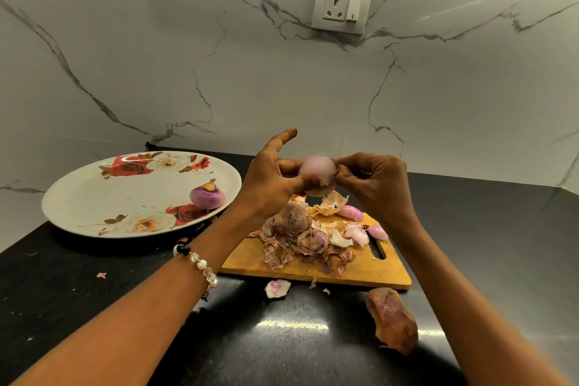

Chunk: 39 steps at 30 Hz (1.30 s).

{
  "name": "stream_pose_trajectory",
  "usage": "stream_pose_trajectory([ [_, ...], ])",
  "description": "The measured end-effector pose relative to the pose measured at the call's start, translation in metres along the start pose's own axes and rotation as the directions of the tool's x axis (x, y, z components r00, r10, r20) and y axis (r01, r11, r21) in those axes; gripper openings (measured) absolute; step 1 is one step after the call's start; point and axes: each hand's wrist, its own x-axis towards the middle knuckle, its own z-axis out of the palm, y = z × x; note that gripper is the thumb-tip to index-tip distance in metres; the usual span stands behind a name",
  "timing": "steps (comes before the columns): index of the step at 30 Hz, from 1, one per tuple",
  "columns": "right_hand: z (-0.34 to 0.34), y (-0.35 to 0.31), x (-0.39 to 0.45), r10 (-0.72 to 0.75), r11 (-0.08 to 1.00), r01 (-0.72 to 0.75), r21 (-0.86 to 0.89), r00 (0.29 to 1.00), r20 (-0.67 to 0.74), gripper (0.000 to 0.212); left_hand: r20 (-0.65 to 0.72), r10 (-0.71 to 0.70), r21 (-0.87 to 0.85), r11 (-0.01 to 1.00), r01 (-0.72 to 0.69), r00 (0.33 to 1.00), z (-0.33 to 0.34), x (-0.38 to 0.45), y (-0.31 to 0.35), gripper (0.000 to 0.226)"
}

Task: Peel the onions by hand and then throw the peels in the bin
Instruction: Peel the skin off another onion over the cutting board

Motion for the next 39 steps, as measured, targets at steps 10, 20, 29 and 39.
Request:
stream_pose_trajectory([
  [10, -0.014, -0.001, 0.005, 0.105, 0.976, -0.107, 0.191, 0.994, 0.020, 0.020, -0.002, 0.000, -0.086, 0.996, 0.000, 1.000, -0.002, 0.003, 0.000, 0.089],
  [20, 0.007, -0.003, -0.001, 0.005, 0.972, -0.027, -0.233, 0.995, -0.097, 0.012, -0.110, 0.089, 0.106, 0.991, -0.077, 0.990, 0.010, -0.001, -0.007, 0.096],
  [29, 0.016, -0.003, -0.001, 0.114, 0.919, -0.141, -0.368, 0.989, -0.092, 0.017, -0.093, 0.088, 0.081, 0.993, -0.080, 0.992, 0.011, -0.004, -0.005, 0.101],
  [39, -0.005, 0.003, 0.007, 0.254, 0.950, -0.247, -0.190, 0.967, 0.012, 0.017, 0.059, -0.042, -0.283, 0.957, 0.057, 0.997, 0.001, -0.004, 0.007, 0.087],
])
